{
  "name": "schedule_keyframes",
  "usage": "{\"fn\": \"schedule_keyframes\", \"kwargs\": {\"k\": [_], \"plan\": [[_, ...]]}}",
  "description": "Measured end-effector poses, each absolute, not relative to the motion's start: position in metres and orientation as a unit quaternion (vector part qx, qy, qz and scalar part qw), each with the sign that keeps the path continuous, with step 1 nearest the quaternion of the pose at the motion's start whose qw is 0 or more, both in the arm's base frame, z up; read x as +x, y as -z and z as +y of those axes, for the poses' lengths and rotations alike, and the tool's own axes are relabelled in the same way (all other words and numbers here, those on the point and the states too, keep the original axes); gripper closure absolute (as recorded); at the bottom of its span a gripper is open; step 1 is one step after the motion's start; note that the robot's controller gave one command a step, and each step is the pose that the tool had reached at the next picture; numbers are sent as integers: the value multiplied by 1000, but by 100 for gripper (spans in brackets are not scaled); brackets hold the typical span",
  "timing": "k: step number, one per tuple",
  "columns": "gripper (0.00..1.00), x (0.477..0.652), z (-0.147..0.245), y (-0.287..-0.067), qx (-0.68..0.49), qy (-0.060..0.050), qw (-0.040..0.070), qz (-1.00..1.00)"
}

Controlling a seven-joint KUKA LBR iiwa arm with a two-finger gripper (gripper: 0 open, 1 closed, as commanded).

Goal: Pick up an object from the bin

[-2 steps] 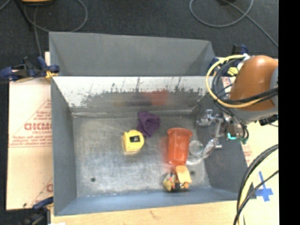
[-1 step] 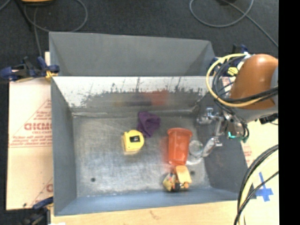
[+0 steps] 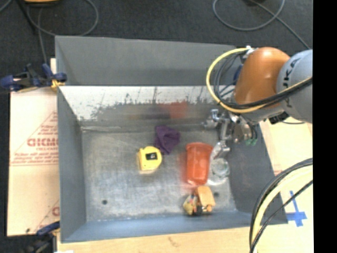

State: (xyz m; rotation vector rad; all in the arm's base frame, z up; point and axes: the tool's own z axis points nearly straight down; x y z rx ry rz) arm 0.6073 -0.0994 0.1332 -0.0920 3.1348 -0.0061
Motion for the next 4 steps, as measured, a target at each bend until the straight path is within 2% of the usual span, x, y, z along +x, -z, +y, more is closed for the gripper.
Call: {"fn": "schedule_keyframes", "kwargs": {"k": [1, 2, 3, 4], "plan": [[0, 622, -71, -128, -47, 0, 5, 999], [100, 637, -79, -81, -141, 2, 1, 990], [100, 637, -79, -81, -142, 2, 2, 990], [100, 624, -72, -206, -145, 1, 2, 989]]}}
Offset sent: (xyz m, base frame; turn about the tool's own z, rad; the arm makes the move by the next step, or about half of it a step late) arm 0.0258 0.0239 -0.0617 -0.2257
